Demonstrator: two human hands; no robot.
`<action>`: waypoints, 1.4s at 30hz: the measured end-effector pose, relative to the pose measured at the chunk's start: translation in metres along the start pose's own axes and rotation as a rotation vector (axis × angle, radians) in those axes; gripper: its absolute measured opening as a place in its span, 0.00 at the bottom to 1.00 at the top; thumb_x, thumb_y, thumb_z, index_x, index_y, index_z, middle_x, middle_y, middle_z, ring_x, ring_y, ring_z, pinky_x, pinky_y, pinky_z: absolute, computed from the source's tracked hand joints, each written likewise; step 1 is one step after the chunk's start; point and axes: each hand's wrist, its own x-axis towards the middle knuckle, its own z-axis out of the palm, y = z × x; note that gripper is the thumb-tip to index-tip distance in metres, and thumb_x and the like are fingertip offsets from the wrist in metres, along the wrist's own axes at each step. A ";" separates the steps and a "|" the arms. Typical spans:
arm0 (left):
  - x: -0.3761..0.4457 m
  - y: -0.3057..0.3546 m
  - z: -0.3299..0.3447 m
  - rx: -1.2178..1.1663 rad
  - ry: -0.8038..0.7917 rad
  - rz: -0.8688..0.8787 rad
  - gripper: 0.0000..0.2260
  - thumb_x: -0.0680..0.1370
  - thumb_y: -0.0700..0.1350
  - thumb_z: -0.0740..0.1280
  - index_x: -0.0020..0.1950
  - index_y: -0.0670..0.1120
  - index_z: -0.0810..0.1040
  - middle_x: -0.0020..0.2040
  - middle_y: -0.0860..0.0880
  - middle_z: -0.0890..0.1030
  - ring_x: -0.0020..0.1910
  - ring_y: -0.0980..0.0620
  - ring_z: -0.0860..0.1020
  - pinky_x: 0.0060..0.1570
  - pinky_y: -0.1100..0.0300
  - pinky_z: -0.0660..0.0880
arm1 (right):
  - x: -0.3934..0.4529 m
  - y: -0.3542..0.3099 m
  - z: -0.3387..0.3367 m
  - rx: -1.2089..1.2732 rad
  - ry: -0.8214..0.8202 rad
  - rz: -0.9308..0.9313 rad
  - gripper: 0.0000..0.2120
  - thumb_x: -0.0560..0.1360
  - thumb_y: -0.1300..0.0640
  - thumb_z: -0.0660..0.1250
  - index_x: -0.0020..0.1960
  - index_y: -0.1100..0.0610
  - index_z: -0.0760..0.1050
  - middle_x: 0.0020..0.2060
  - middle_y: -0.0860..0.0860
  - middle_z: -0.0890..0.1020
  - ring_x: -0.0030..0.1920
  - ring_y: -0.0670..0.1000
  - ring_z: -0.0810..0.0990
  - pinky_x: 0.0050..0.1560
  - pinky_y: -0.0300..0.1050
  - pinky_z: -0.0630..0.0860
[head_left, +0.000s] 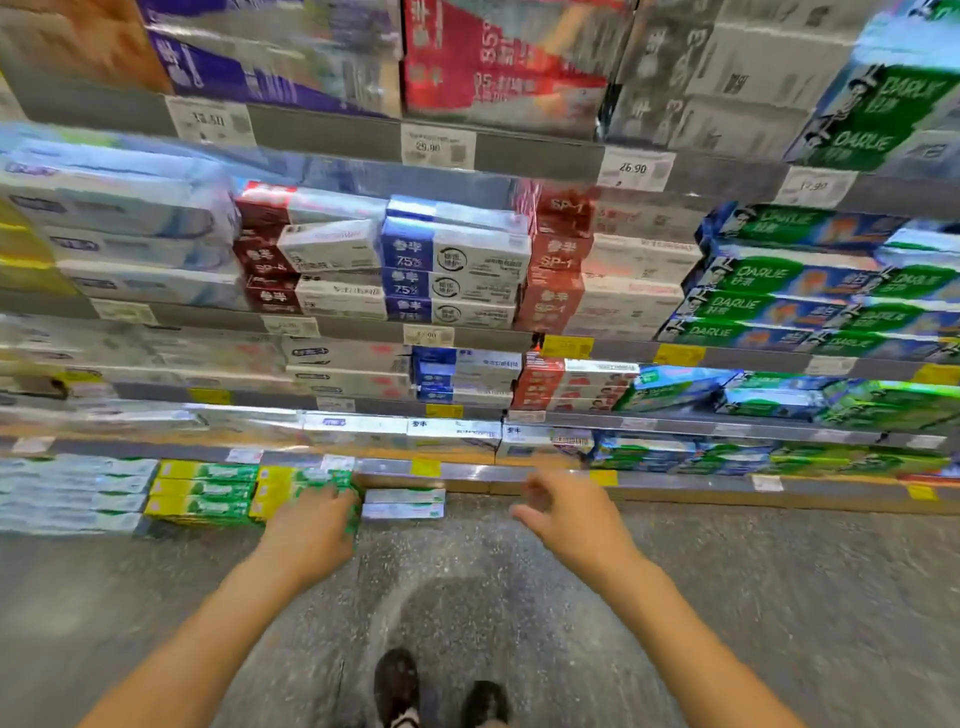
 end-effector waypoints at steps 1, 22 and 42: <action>0.023 -0.001 0.024 0.035 -0.049 0.013 0.22 0.78 0.48 0.59 0.72 0.49 0.63 0.67 0.47 0.70 0.67 0.47 0.69 0.59 0.55 0.71 | 0.027 0.012 0.025 0.014 -0.073 0.042 0.15 0.76 0.51 0.67 0.60 0.55 0.75 0.55 0.51 0.80 0.56 0.51 0.77 0.54 0.44 0.73; 0.487 -0.043 0.451 0.277 0.044 0.134 0.49 0.66 0.67 0.70 0.75 0.43 0.52 0.68 0.46 0.66 0.67 0.46 0.66 0.62 0.50 0.67 | 0.461 0.190 0.539 -0.469 -0.204 -0.355 0.30 0.73 0.51 0.69 0.70 0.61 0.63 0.63 0.60 0.68 0.62 0.61 0.69 0.58 0.53 0.68; 0.435 -0.029 0.393 0.245 0.180 0.218 0.32 0.76 0.50 0.62 0.75 0.44 0.50 0.67 0.45 0.63 0.64 0.45 0.64 0.62 0.52 0.61 | 0.417 0.182 0.479 -0.579 0.123 -0.373 0.35 0.45 0.42 0.78 0.47 0.57 0.78 0.37 0.52 0.77 0.34 0.54 0.76 0.33 0.44 0.73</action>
